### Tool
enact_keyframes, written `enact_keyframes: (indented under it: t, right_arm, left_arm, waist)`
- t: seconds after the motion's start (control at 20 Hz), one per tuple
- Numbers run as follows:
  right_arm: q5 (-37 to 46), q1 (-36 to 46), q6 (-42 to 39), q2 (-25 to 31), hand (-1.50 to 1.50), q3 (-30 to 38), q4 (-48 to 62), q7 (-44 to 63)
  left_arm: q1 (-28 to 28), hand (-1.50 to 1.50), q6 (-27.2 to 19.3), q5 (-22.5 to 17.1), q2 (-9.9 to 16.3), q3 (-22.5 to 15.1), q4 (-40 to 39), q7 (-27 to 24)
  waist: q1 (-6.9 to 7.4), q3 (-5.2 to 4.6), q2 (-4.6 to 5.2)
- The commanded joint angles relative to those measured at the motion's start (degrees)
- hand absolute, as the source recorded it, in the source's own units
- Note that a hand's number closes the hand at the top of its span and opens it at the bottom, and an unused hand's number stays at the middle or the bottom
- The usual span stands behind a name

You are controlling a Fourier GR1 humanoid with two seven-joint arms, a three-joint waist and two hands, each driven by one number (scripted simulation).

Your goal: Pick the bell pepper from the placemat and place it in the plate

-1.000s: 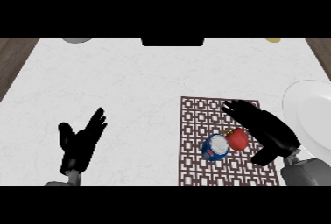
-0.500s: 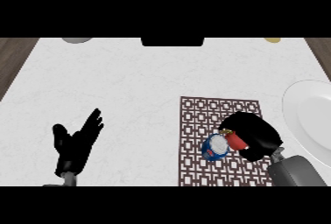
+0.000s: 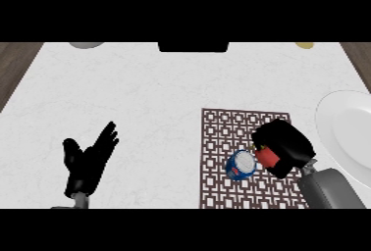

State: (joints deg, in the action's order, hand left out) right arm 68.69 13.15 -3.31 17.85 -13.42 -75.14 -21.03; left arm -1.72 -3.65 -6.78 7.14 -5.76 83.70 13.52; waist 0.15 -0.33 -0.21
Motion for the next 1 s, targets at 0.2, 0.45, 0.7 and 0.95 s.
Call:
enact_keyframes:
  t: [0.2,0.45,0.7,0.95]
  right_arm:
    - [-4.34,3.71,4.65,-9.73,1.5,23.46,6.37,34.91]
    - [2.15,13.99,18.41,-12.22,1.5,31.13,3.99,54.41]
    - [14.05,21.78,30.07,-13.25,1.5,35.08,5.05,72.3]
    - [28.58,26.49,40.06,-14.26,1.5,38.6,7.95,87.98]
  left_arm:
    - [-0.61,0.0,-0.62,-0.53,0.13,1.36,0.29,-0.75]
    - [0.74,0.0,0.16,-0.28,-0.48,-0.04,0.25,-0.55]
    - [2.13,0.0,0.32,0.83,-0.53,-1.18,-0.64,-0.07]
    - [2.17,0.0,0.33,1.16,-0.28,-1.18,-0.49,-0.29]
  waist:
    - [-2.41,0.5,1.22]
    - [0.96,0.12,1.32]
    - [3.54,0.09,2.07]
    - [4.34,0.18,1.81]
